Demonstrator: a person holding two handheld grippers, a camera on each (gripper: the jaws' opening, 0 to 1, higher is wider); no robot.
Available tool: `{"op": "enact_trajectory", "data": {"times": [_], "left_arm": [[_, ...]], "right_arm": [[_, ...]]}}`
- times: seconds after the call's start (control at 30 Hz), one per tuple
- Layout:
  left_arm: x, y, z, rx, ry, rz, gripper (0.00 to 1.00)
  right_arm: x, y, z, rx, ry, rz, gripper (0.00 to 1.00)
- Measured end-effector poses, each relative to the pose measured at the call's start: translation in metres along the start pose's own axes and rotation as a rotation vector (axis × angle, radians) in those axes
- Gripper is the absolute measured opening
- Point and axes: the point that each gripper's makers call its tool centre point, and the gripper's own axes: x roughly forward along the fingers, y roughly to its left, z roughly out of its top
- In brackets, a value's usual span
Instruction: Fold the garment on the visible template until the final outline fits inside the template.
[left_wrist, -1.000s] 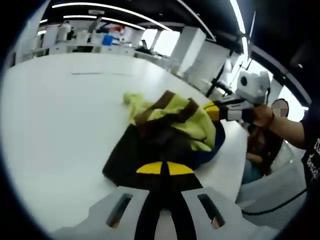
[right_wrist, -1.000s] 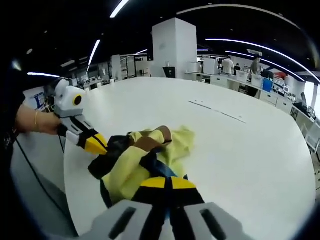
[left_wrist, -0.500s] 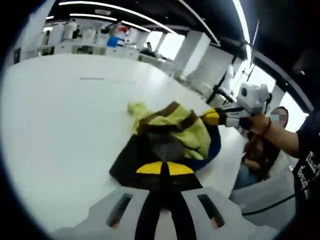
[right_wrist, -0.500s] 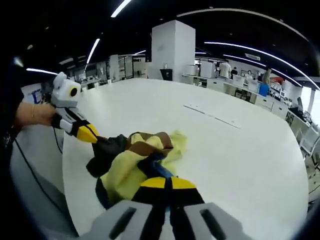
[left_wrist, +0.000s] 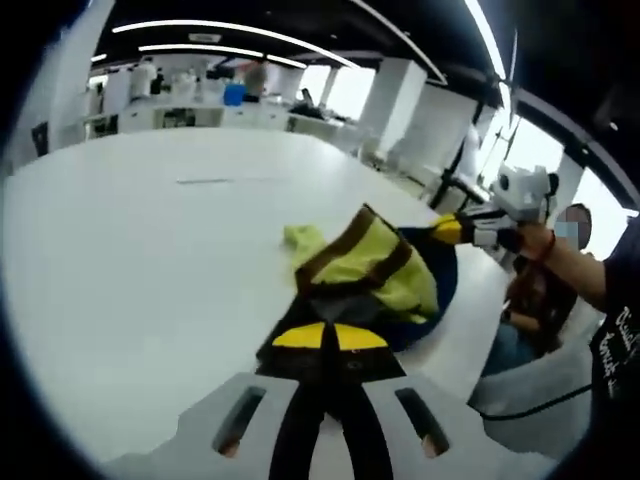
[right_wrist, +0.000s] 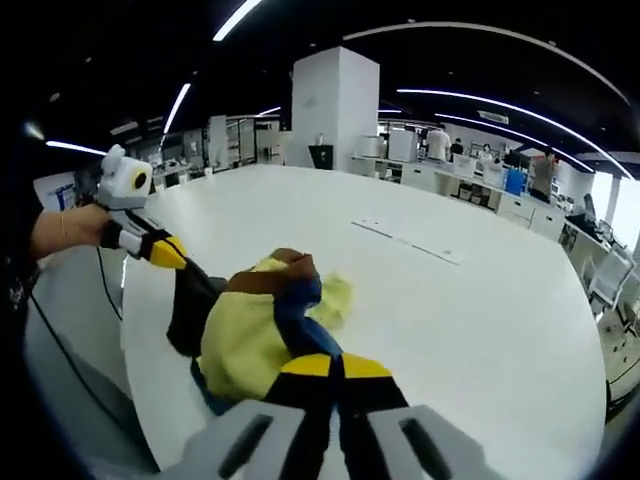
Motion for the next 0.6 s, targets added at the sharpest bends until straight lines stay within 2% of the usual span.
{"op": "enact_trajectory", "data": {"times": [0.1,0.37,0.47,0.6], "left_arm": [[-0.005,0.004,0.012,-0.002,-0.041,0.008,0.0],[-0.013,0.021,0.028,0.016,-0.064,0.051,0.0],[-0.016,0.026,0.04,0.025,-0.096,0.06,0.0],[-0.017,0.038,0.053,0.05,-0.106,0.085,0.0]], "right_arm": [[-0.003,-0.006,0.003,-0.015,0.002,-0.01,0.0],[-0.007,-0.016,0.009,-0.033,0.014,-0.021,0.0],[-0.008,-0.02,0.011,-0.039,0.016,-0.026,0.0],[-0.008,-0.027,0.016,-0.044,0.02,-0.036,0.0]]}}
